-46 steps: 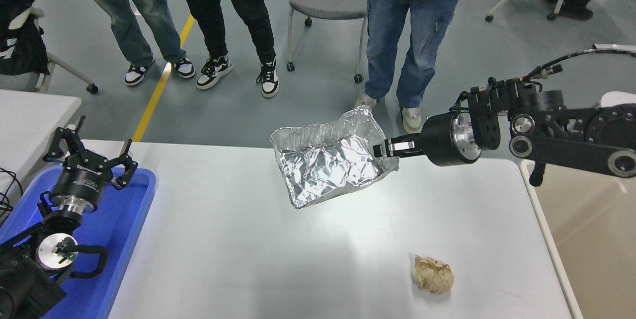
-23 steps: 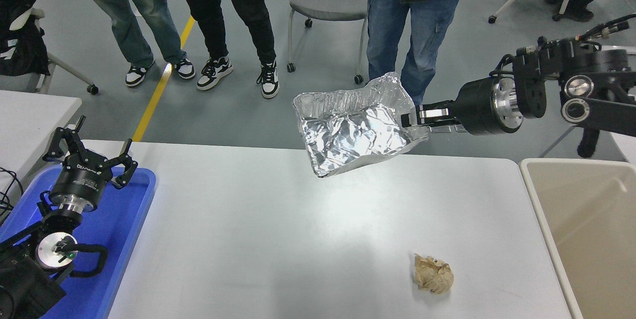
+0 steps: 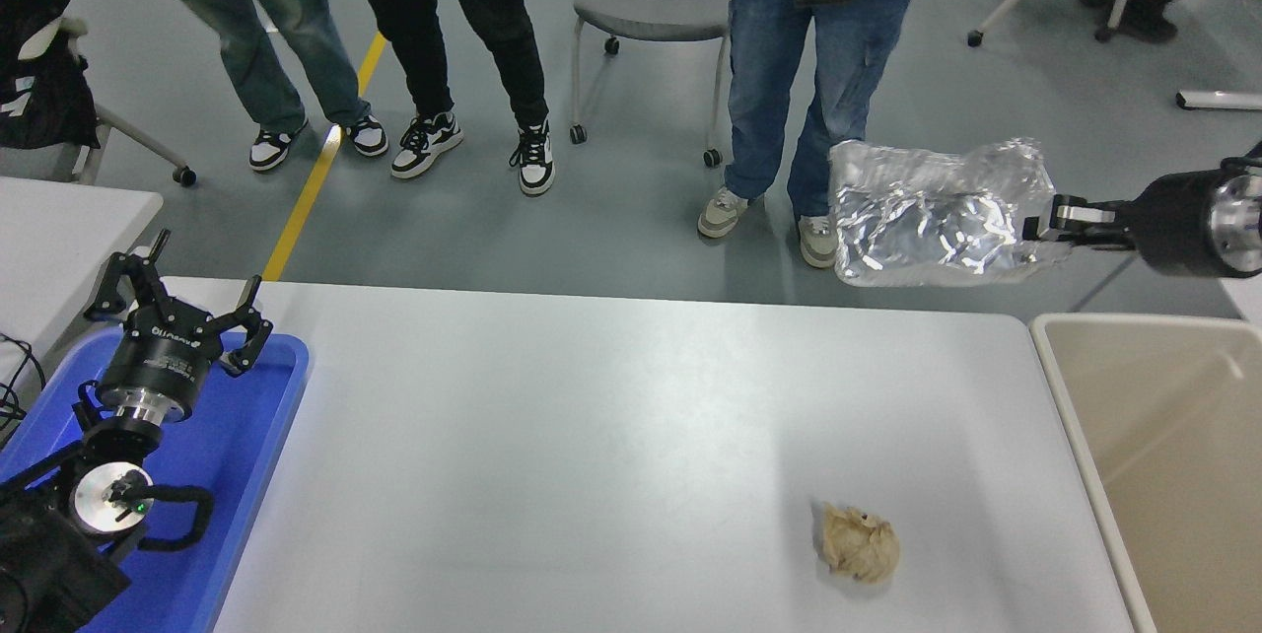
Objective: Clean the table surface
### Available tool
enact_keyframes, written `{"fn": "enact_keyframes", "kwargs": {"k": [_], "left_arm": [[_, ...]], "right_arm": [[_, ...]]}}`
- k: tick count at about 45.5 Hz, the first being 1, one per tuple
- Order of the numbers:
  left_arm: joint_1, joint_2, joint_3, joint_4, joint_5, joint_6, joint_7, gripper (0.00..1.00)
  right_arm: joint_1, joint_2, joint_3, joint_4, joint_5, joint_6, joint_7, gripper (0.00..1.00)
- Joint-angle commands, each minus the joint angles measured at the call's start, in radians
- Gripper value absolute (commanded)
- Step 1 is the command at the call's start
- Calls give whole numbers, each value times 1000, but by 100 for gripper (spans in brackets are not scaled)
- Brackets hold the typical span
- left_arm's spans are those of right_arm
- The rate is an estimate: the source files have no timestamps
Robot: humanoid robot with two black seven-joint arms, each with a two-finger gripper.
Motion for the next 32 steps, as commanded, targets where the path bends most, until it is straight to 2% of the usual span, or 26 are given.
{"fn": "enact_keyframes", "kwargs": {"k": [1, 16, 32], "left_arm": [[0, 0, 0, 0, 1, 0, 0, 100], [0, 0, 0, 0, 1, 0, 0, 100], [0, 0, 0, 0, 1, 0, 0, 100]], "right_arm": [[-121, -142, 3, -161, 12, -2, 26, 0], [-288, -256, 0, -286, 187, -11, 45, 0], [-525, -259, -2, -425, 491, -19, 75, 0]]}}
